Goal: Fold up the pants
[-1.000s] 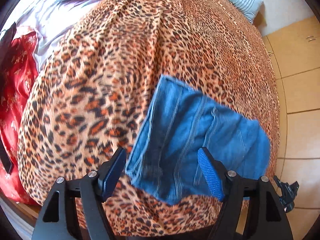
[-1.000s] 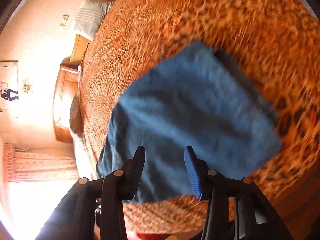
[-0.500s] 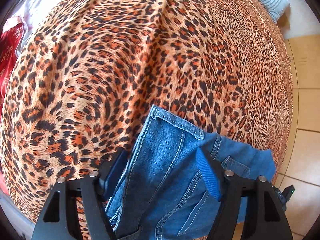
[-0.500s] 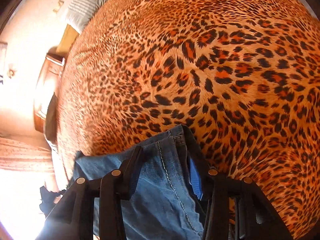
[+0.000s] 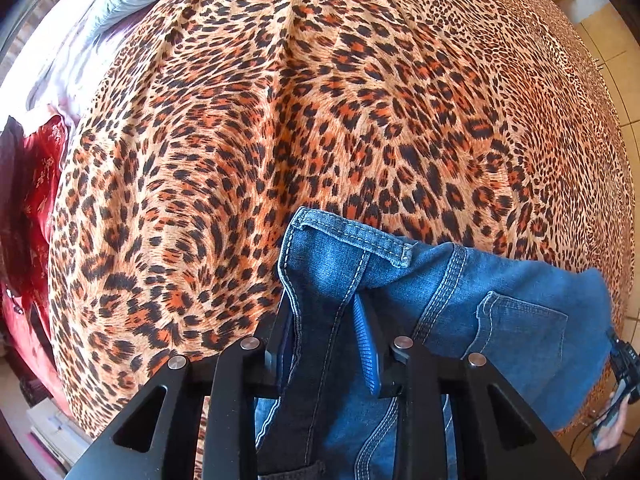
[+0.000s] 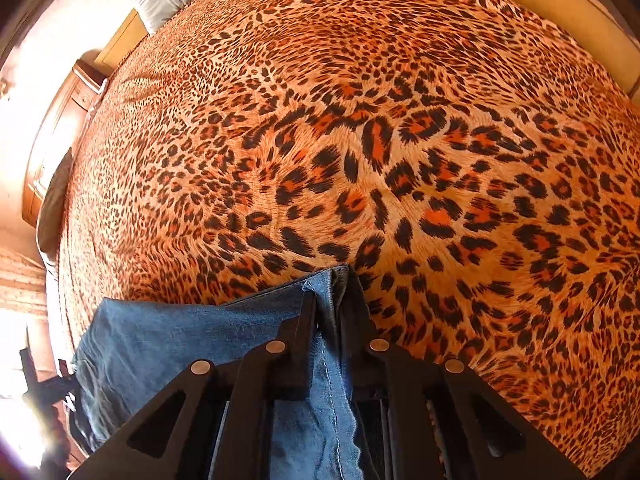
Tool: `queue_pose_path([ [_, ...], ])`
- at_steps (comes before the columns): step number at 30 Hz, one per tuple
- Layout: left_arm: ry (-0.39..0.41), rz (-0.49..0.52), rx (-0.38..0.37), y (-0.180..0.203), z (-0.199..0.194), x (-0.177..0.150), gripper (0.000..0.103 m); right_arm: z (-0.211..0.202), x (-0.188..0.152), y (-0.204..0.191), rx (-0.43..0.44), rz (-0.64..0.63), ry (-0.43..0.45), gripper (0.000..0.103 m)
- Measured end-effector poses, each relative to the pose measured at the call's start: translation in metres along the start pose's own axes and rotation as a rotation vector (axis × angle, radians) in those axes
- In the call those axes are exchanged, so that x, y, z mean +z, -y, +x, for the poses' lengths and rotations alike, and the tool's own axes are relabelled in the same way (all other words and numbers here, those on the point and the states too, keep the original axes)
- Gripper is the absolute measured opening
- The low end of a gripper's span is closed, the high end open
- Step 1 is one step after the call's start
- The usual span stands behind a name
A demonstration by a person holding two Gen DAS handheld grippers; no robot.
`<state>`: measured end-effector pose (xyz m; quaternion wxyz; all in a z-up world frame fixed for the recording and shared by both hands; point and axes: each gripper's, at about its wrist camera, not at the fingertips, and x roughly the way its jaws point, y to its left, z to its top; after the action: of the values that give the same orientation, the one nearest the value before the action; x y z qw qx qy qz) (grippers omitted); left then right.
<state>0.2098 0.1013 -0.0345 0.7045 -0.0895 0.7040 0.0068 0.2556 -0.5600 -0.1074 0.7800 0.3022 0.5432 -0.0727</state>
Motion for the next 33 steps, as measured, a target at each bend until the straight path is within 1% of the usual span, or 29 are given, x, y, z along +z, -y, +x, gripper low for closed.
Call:
queue_pose_path([
  [1,0.009,0.003,-0.006,-0.003,-0.009,-0.003,0.033,-0.01,-0.001,0.008,0.041,0.032,0.019,0.025],
  [3,0.031,0.008,-0.012,-0.009,-0.024,-0.01,0.037,-0.033,-0.01,0.026,0.096,0.097,0.053,0.027],
  [4,0.039,0.007,-0.03,-0.012,-0.031,-0.016,0.038,-0.042,-0.017,0.033,0.116,0.111,0.049,0.033],
  [5,0.039,0.002,-0.058,-0.015,-0.037,-0.024,0.041,-0.047,-0.026,0.04,0.125,0.112,0.033,0.04],
  [6,0.04,-0.008,-0.094,-0.019,-0.044,-0.033,0.046,-0.05,-0.038,0.044,0.127,0.099,0.009,0.042],
  [7,0.041,-0.024,-0.132,-0.023,-0.051,-0.045,0.05,-0.051,-0.05,0.047,0.123,0.082,-0.015,0.043],
  [9,0.041,-0.056,-0.193,-0.031,-0.059,-0.07,0.061,-0.05,-0.078,0.049,0.11,0.05,-0.06,0.043],
  [12,0.018,-0.113,-0.27,-0.041,-0.065,-0.105,0.064,-0.045,-0.11,0.059,0.098,0.068,-0.079,0.043],
  [14,-0.01,-0.165,-0.326,-0.05,-0.059,-0.118,0.065,-0.044,-0.125,0.063,0.096,0.106,-0.077,0.043],
  [15,-0.019,-0.186,-0.336,-0.053,-0.055,-0.121,0.066,-0.043,-0.129,0.065,0.103,0.121,-0.068,0.043],
  [18,-0.043,-0.217,-0.327,-0.055,-0.039,-0.122,0.069,-0.044,-0.14,0.069,0.108,0.143,-0.046,0.045],
  [20,-0.061,-0.215,-0.3,-0.051,-0.029,-0.118,0.069,-0.045,-0.142,0.066,0.094,0.135,-0.044,0.047],
  [24,-0.05,-0.191,-0.273,-0.047,-0.029,-0.117,0.069,-0.038,-0.139,0.053,0.04,0.067,-0.058,0.047],
  [25,-0.041,-0.173,-0.25,-0.042,-0.028,-0.116,0.069,-0.037,-0.139,0.05,0.026,0.042,-0.058,0.046],
  [26,-0.029,-0.153,-0.206,-0.038,-0.025,-0.118,0.057,-0.036,-0.14,0.044,-0.015,-0.005,-0.058,0.036],
  [27,-0.023,-0.125,-0.145,-0.035,-0.024,-0.119,0.039,-0.036,-0.141,0.039,-0.068,-0.049,-0.062,0.024],
  [28,-0.018,-0.092,-0.075,-0.031,-0.023,-0.12,0.03,-0.037,-0.142,0.037,-0.065,-0.058,-0.068,0.009],
  [29,-0.012,-0.062,-0.017,-0.024,-0.02,-0.12,0.018,-0.043,-0.142,0.036,-0.055,-0.057,-0.055,0.003],
  [30,-0.003,-0.041,-0.004,-0.022,-0.019,-0.121,0.018,-0.05,-0.143,0.037,-0.058,-0.066,-0.031,0.003],
  [31,0.002,-0.035,0.0,-0.021,-0.018,-0.122,0.018,-0.053,-0.145,0.042,-0.055,-0.062,-0.029,0.003],
  [32,0.003,-0.032,0.012,-0.019,-0.017,-0.122,0.019,-0.049,-0.147,0.049,-0.053,-0.04,-0.054,0.003],
  [33,0.002,-0.022,0.03,-0.016,-0.017,-0.122,0.019,-0.044,-0.149,0.054,-0.097,-0.034,-0.068,0.002],
])
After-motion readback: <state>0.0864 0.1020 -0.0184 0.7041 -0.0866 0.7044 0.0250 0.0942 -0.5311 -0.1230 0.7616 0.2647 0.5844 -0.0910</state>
